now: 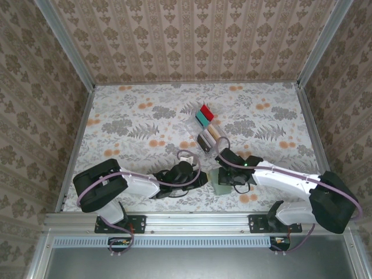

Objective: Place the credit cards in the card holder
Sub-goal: Open the button on the card holder.

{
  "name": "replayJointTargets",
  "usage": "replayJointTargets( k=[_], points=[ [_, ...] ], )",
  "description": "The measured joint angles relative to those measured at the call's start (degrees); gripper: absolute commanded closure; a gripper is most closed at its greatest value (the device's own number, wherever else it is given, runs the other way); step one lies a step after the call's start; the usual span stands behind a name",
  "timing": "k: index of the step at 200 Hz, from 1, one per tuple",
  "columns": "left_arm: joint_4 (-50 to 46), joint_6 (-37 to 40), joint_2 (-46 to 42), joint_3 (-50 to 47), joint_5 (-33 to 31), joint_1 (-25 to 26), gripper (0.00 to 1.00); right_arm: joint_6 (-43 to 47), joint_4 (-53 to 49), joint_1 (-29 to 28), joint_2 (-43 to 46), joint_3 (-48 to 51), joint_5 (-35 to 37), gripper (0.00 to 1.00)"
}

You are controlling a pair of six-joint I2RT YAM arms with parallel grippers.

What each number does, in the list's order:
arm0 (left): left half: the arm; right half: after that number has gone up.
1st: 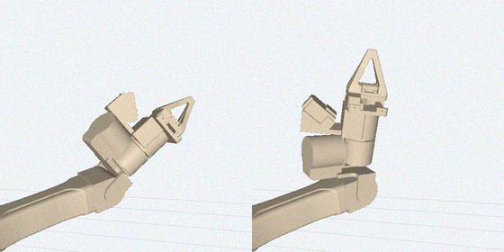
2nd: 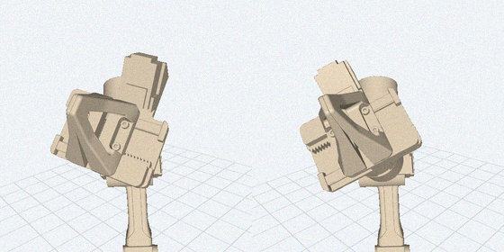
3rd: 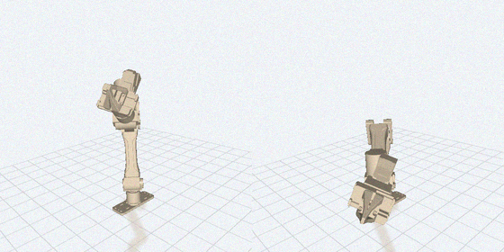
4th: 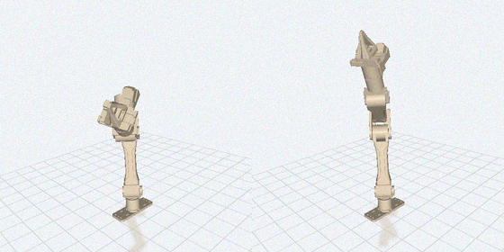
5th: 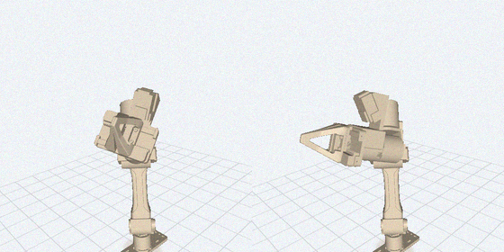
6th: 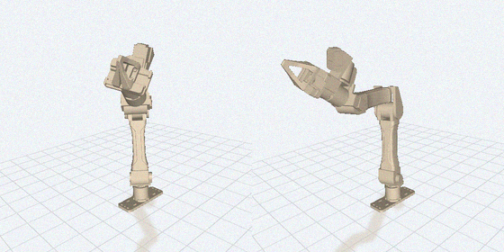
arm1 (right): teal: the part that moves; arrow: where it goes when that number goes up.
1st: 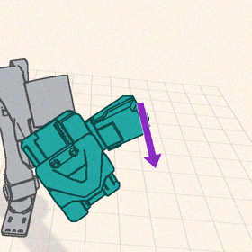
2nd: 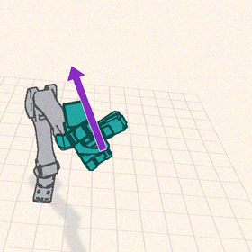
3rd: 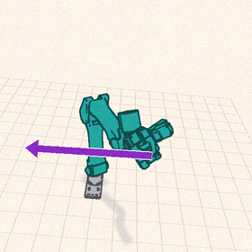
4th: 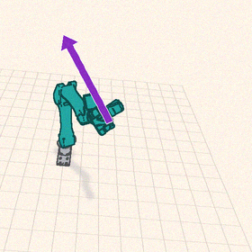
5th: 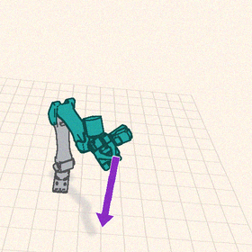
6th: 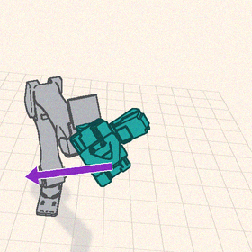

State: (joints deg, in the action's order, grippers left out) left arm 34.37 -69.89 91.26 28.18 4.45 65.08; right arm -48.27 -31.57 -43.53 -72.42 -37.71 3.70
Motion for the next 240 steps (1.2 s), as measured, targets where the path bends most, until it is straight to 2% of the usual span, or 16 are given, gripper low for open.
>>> replayJointTargets(
  k=[33,52,109,180,240],
  points=[
    [-1.5,0.0,0.0,-1.1,-0.4,-0.6,1.00,0.8,-1.2,4.1,1.5,2.5,-0.3,1.00],
    [-1.6,0.3,0.1,-0.9,-0.2,-0.6,0.80,1.7,-1.0,4.4,1.9,2.6,-1.7,1.00],
    [-2.6,2.6,2.9,6.8,2.4,-0.1,0.57,2.1,5.1,4.4,1.9,4.2,-9.0,1.00],
    [-1.4,1.3,7.8,8.4,3.1,-0.1,0.45,2.1,8.8,4.5,1.6,5.2,-12.4,1.00],
    [-1.1,0.4,8.1,8.5,2.9,0.1,0.43,2.1,9.5,4.7,1.6,5.7,-12.6,1.00]
  ],
)
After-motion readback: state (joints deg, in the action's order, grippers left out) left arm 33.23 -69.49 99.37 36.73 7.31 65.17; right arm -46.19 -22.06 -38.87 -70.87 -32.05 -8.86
